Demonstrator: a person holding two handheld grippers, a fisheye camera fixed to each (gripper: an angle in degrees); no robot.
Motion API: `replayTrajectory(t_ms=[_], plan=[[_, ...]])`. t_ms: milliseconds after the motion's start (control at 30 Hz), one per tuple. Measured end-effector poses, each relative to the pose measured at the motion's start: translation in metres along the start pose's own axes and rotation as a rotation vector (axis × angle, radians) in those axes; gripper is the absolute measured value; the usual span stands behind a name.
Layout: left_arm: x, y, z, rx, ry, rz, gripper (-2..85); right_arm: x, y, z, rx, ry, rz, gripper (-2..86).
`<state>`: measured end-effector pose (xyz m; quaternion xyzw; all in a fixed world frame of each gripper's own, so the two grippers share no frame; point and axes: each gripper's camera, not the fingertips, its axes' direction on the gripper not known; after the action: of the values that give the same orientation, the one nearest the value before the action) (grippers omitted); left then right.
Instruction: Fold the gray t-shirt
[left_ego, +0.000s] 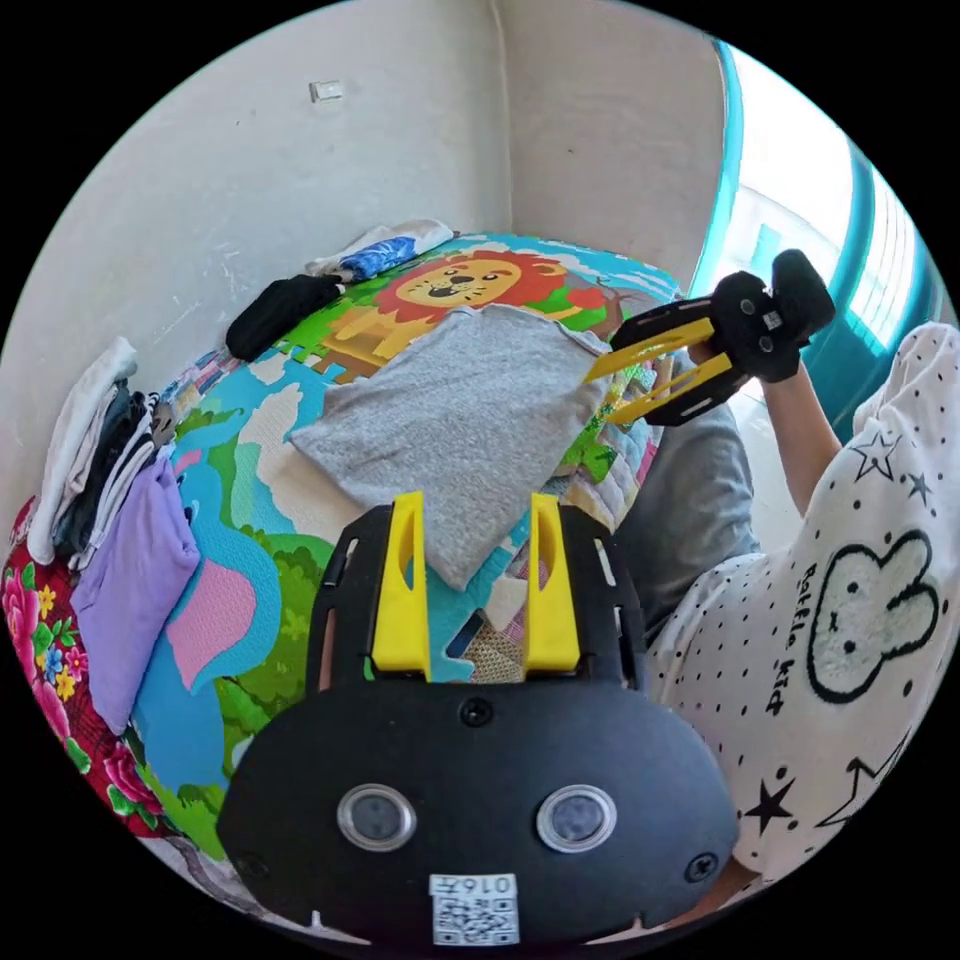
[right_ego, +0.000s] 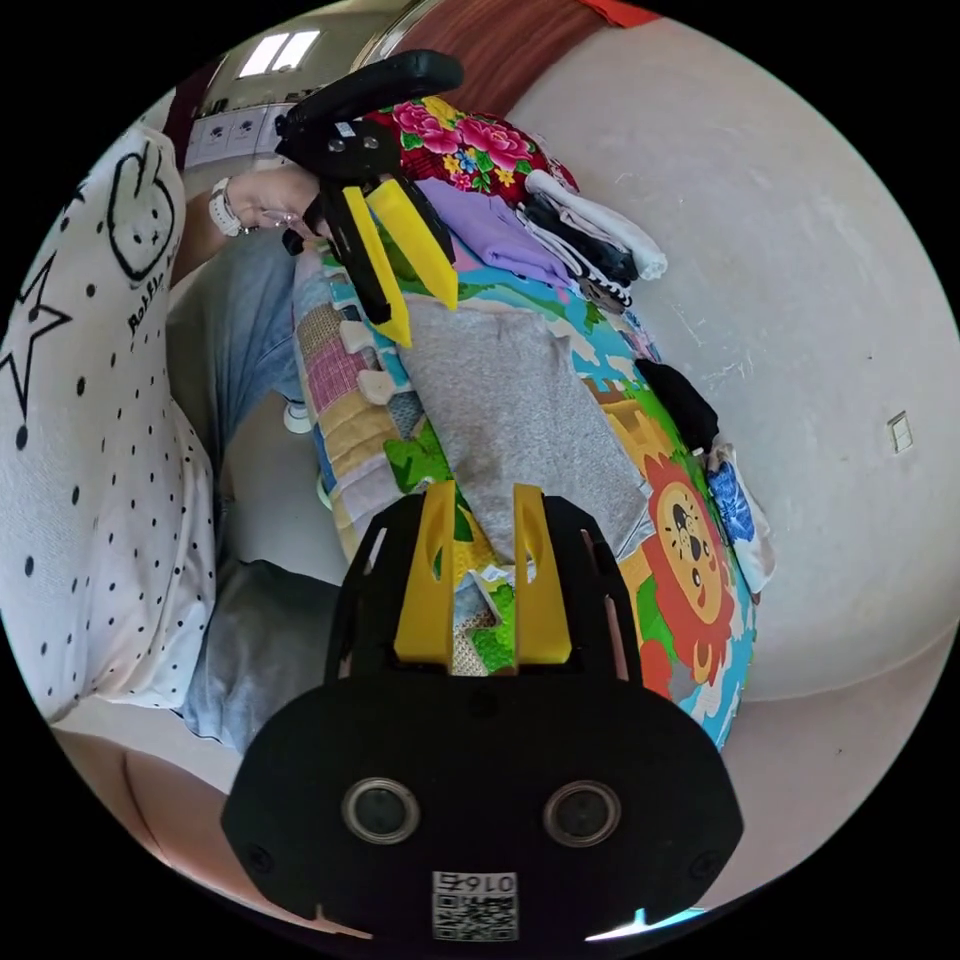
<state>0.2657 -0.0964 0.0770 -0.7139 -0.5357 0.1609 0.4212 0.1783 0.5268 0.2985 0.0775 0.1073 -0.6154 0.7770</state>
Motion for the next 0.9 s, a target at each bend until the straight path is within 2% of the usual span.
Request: replayTrajectory(t_ms=[100, 233, 567, 700, 900], plan=[[-0.010, 0.007, -0.005, 0.054, 0.096, -0.017, 14.0, 0.002, -0.001, 0.009, -0.030, 0.008, 0.013, 7.8], [-0.009, 0.013, -0.007, 0.085, 0.088, 0.022, 14.4, 0.017, -0.001, 0.009, -0.038, -0.036, 0.042, 5.5], [0.010, 0.012, 0.017, 0.092, -0.035, 0.141, 13.6, 0.116, 0.024, -0.009, 0.163, -0.360, 0.505, 2.1], [-0.009, 0.018, 0.043, -0.032, -0.170, 0.040, 8.9, 0.125, 0.027, -0.011, 0.186, -0.372, 0.528, 1.8], [-0.038, 0.038, 0.038, 0.033, -0.111, 0.007, 2.8, 0.115, 0.028, -0.013, 0.191, -0.339, 0.465, 2.2]])
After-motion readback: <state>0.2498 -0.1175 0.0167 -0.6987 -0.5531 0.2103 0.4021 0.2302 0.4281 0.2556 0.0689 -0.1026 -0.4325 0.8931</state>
